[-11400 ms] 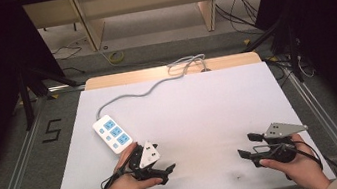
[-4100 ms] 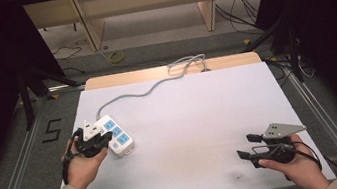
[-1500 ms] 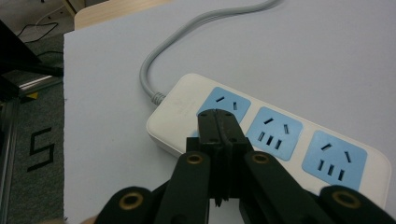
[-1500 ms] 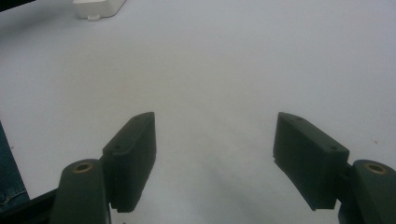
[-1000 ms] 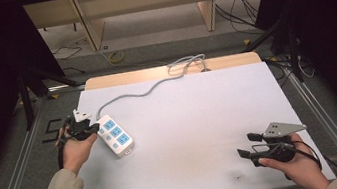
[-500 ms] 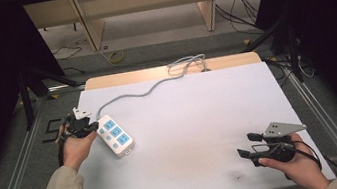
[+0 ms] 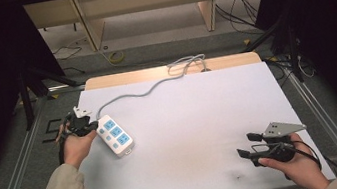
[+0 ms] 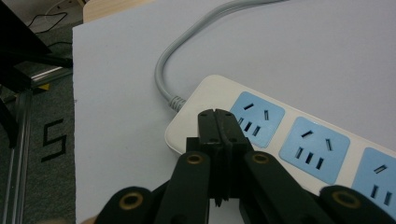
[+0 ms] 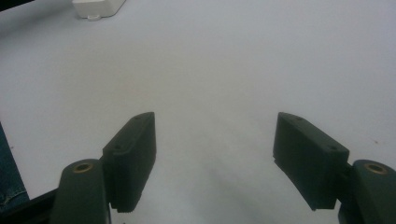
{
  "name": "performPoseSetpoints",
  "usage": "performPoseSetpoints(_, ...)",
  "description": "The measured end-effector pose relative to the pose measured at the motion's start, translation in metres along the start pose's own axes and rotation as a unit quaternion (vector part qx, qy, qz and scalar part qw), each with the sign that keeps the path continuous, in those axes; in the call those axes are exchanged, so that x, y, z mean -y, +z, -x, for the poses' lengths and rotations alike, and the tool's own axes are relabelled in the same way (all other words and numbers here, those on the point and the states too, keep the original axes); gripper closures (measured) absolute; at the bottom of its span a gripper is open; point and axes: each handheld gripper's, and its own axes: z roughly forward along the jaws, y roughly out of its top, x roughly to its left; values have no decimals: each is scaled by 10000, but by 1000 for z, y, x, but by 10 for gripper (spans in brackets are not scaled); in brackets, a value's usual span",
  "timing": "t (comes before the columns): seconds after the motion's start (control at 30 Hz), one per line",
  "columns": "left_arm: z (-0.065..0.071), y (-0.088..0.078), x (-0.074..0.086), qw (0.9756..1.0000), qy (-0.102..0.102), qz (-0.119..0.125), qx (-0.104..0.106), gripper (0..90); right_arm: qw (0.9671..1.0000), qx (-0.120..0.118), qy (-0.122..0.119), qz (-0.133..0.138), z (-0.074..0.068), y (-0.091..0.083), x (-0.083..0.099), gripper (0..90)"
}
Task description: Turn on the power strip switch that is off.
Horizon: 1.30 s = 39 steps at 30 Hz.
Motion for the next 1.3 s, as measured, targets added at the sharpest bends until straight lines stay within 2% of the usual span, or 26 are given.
performPoseSetpoints(0.67,0,11,0,9998,-24,-181,61,899,10000,-8,-22,-15,0,0,0,306)
performPoseSetpoints(0.97,5,14,0,9995,88,-284,102,899,10000,-14,-21,-17,0,0,0,305)
performPoseSetpoints(1.3,6,17,1,9991,85,-379,151,899,10000,-18,-18,-23,0,0,0,305)
